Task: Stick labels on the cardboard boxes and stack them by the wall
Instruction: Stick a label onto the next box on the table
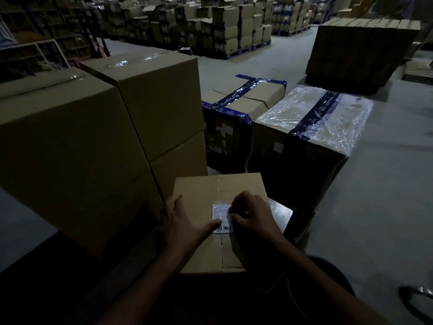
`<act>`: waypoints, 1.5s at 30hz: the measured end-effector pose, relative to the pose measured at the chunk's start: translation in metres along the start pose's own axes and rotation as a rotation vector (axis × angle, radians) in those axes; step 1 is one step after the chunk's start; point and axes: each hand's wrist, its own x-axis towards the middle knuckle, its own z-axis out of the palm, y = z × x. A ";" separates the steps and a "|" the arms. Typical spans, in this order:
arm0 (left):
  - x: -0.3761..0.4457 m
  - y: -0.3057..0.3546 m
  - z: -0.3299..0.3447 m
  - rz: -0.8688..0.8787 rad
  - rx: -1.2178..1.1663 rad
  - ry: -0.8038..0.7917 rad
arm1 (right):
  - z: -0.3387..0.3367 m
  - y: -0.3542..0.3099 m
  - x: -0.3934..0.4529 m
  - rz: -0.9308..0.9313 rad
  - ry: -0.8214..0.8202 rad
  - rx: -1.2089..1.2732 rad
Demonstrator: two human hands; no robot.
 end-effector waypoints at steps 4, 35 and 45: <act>0.023 0.014 -0.015 0.014 0.072 -0.015 | 0.015 -0.006 -0.034 0.097 0.134 0.013; 0.013 0.007 -0.005 0.098 0.299 -0.007 | 0.017 0.006 -0.014 -0.148 0.111 -0.144; 0.013 0.006 -0.003 0.113 0.292 0.041 | 0.013 0.000 -0.018 0.010 0.071 0.007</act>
